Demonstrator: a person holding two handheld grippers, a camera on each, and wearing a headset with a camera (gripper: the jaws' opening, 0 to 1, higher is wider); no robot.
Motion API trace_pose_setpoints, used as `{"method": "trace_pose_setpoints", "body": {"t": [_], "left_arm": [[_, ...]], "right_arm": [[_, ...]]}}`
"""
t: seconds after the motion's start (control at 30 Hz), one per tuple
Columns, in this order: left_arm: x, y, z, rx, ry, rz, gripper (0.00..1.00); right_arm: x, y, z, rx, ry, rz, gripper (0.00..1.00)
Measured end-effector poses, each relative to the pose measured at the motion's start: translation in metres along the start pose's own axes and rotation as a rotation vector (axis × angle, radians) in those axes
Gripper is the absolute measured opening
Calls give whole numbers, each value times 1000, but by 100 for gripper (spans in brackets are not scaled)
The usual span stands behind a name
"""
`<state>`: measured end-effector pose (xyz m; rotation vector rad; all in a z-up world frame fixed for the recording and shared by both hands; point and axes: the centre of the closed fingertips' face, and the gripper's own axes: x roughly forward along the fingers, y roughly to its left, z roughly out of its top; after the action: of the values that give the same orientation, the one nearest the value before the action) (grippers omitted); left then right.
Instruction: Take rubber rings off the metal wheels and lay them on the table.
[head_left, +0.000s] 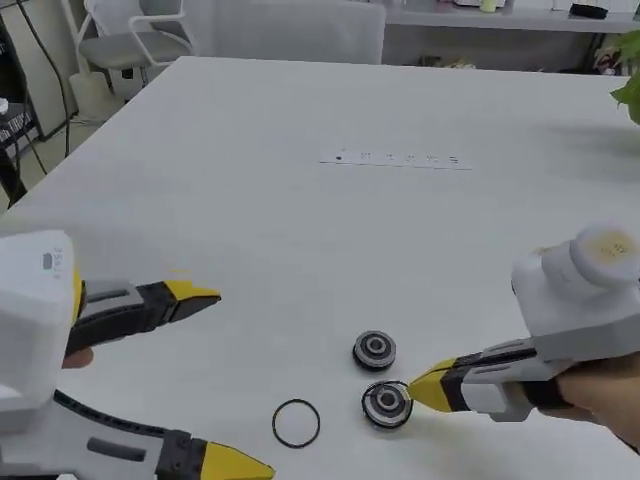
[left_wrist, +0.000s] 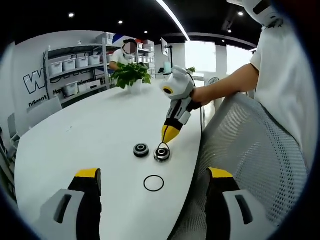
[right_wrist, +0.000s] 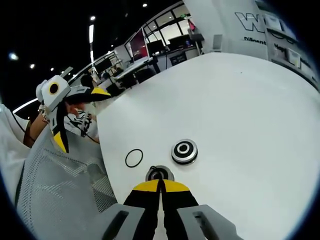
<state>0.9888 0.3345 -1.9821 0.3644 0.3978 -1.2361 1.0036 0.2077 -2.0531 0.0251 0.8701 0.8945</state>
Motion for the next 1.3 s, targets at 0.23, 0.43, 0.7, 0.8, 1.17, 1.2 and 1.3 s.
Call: {"method": "trace_pose_setpoints", "body": {"t": [0.23,0.43,0.7,0.8,1.17,1.2,1.3], "left_arm": [[-2,4,-21,-58,24,32,85],[4,-3,-35,-66,63,27,85],[5,-3,-38,-76,72,27,85],[5,-3,-41,-81,78,27,85],[7,-8,-42,-101,78,14,87],[7,-9,-43,-106,79,10,88],[8,-9,-44,-106,85,5,88]], "right_arm": [[-5,-1,3,19,-22,6,0],[-9,-3,3,42,-31,3,0],[-17,-1,14,66,-87,4,0],[-19,1,18,70,-107,7,0],[-22,11,32,63,-154,20,0],[-22,12,33,60,-158,23,0],[-22,15,37,61,-172,32,0]]}}
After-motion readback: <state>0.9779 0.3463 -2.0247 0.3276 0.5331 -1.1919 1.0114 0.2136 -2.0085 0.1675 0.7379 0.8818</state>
